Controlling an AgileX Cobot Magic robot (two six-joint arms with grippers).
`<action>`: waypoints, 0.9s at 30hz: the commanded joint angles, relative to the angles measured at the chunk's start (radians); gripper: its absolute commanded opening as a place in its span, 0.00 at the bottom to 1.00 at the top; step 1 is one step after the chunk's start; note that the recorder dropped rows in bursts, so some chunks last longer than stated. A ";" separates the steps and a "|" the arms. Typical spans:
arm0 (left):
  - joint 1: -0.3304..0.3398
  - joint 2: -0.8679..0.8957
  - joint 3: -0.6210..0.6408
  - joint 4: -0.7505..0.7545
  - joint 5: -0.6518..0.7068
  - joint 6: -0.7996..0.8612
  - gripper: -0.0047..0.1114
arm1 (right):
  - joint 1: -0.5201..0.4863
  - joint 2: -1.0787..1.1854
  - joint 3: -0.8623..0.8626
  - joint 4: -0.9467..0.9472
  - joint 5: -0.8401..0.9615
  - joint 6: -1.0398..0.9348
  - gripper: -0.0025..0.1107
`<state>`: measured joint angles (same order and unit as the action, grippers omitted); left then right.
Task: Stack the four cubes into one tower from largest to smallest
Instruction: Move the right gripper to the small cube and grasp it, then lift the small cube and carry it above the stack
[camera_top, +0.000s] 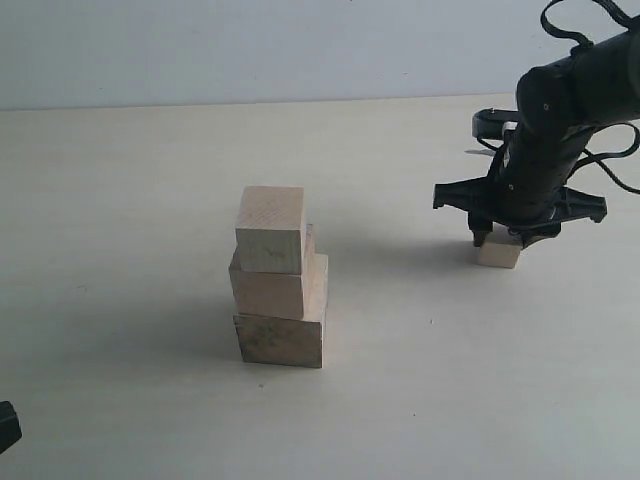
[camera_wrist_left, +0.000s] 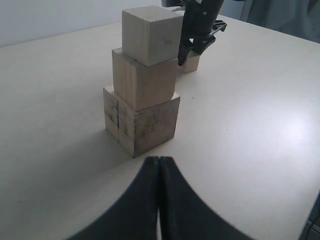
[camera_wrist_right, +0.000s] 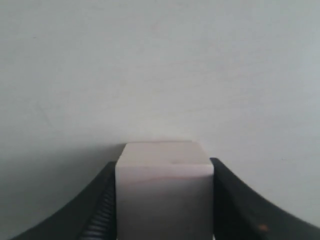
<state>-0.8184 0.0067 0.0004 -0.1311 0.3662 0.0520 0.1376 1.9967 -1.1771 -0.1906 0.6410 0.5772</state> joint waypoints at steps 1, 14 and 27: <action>0.002 -0.007 0.000 -0.004 -0.009 -0.002 0.04 | 0.007 -0.074 0.004 -0.011 0.049 -0.117 0.08; 0.002 -0.007 0.000 -0.004 -0.009 -0.002 0.04 | 0.245 -0.679 -0.206 0.571 0.520 -1.349 0.02; 0.002 -0.007 0.000 -0.004 -0.009 -0.003 0.04 | 0.607 -0.343 -0.508 0.366 0.580 -1.306 0.02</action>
<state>-0.8184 0.0067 0.0004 -0.1311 0.3662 0.0520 0.7326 1.6297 -1.6720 0.1966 1.2214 -0.7301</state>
